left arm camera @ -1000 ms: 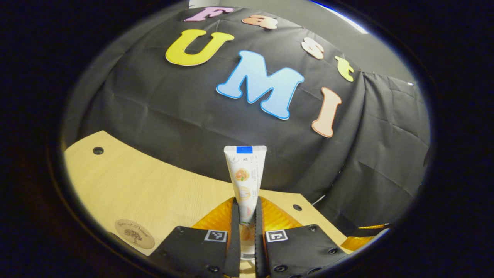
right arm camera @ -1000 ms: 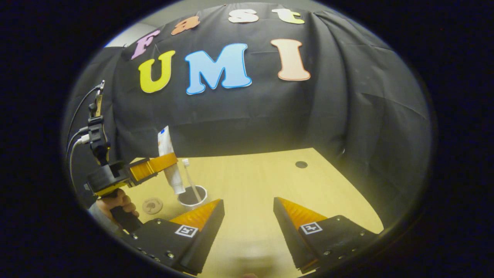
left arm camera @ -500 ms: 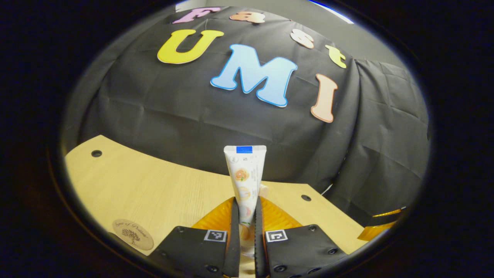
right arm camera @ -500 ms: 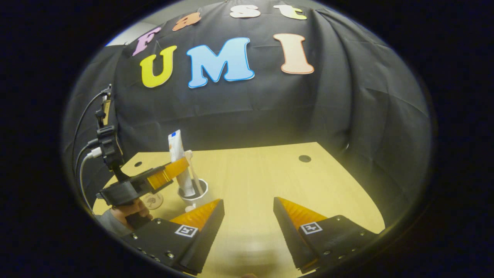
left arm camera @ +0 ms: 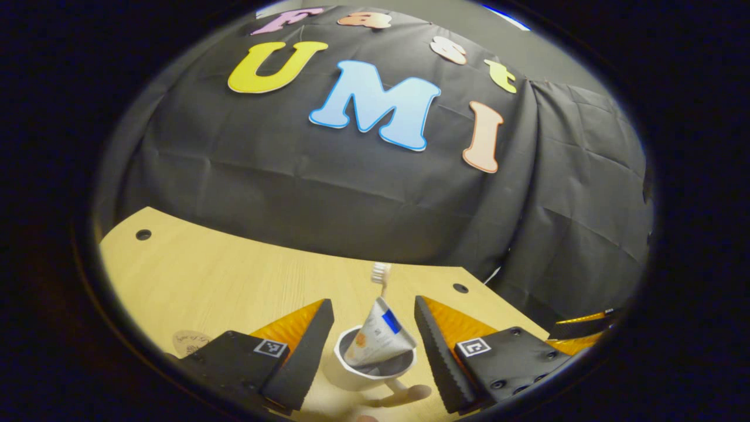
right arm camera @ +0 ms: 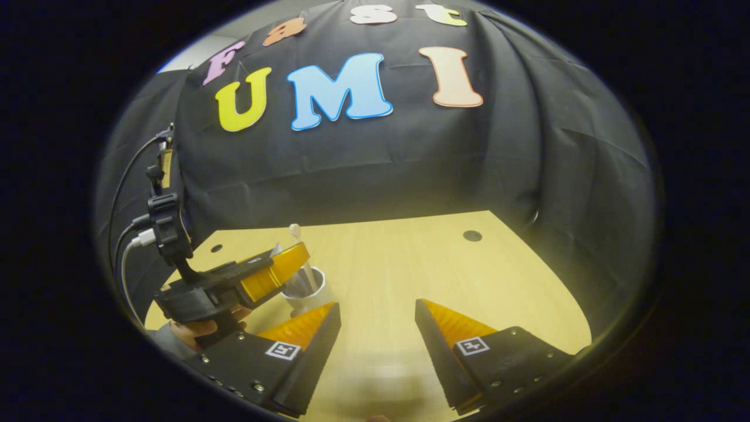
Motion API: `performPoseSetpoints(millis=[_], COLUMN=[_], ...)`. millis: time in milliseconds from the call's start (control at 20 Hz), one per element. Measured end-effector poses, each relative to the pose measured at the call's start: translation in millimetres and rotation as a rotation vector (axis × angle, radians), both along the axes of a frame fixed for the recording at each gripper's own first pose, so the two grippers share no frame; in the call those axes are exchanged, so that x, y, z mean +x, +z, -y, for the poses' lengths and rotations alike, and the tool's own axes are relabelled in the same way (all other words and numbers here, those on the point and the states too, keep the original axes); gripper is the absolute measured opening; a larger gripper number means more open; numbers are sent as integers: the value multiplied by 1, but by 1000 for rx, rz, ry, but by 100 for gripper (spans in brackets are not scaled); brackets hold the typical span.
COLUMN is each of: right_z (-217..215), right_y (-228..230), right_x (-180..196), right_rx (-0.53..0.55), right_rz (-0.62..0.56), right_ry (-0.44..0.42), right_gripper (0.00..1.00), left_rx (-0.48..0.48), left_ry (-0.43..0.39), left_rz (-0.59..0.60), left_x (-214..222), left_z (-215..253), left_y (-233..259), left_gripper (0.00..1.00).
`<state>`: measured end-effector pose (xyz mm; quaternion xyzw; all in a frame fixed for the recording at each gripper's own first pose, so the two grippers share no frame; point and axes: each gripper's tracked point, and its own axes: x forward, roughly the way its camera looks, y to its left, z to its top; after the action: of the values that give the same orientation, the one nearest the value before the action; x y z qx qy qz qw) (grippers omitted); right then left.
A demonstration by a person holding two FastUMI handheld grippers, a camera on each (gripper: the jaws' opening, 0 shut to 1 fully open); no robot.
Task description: Put the toothbrush and toothpaste on the desktop into the cup, then pick up the cup and place it on the coaster on the desktop.
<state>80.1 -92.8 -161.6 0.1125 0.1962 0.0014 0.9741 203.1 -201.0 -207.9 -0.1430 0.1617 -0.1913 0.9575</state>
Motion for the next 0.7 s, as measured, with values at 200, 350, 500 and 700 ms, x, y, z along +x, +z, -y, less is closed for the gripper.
performPoseSetpoints(millis=[200,350,500,700], right_z=[-4,-8,-15,-31], right_y=[2,5,10,8], right_x=[0,3,7,13], right_rx=[4,6,6,3], right_rz=[7,13,15,-6], right_ry=[9,20,33,67], right_gripper=[81,81,81,81], left_rx=[3,14,35,44], left_ry=[6,5,12,33], left_rz=[7,21,45,65], left_x=[-3,-6,-9,-17], left_z=[-6,-9,-19,-40], left_y=[10,24,41,60], left_gripper=[91,89,91,91])
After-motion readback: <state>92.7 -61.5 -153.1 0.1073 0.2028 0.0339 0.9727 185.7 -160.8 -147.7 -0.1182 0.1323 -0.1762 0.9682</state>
